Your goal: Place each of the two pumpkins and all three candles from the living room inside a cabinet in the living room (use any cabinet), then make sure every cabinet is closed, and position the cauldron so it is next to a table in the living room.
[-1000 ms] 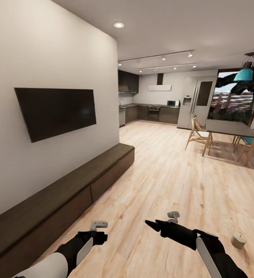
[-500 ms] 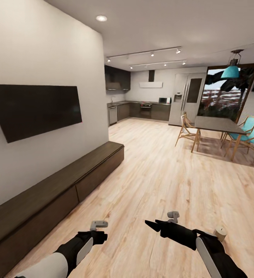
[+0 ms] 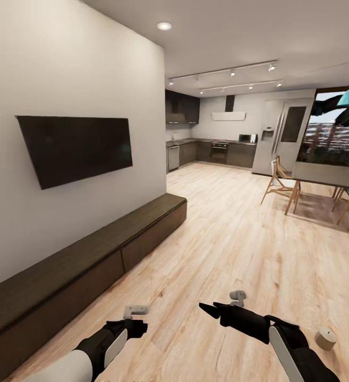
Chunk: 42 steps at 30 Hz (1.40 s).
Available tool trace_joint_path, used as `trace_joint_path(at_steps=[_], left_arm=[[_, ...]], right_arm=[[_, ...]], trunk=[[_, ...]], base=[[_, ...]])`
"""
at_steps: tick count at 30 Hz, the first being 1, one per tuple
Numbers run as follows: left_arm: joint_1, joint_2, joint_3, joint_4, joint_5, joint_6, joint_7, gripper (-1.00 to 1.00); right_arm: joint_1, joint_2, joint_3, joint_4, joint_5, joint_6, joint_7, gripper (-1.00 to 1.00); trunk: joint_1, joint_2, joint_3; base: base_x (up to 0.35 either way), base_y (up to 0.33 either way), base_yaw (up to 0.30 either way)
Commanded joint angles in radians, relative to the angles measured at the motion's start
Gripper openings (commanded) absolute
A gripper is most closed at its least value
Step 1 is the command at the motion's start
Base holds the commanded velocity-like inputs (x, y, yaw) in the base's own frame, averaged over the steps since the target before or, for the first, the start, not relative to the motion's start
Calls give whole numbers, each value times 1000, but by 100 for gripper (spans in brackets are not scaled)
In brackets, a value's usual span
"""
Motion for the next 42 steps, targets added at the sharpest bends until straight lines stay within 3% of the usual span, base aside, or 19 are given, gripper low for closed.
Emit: trace_joint_path(at_steps=[1,10,42], left_arm=[[-1,0,-8,-2,11,4,8,100],[0,0,-8,-2,8,4,10,100],[0,0,-8,-2,6,3,12,100]], right_arm=[[0,-1,2,-1,-8,7,-3,100],[0,-1,4,-1,-6,7,-5,100],[0,1,9,-1,4,-18,-9,100]], trunk=[[0,-1,-1],[0,-1,-1],[0,-1,-1]], base=[[0,-1,288],[20,-87,289],[107,-257,290]])
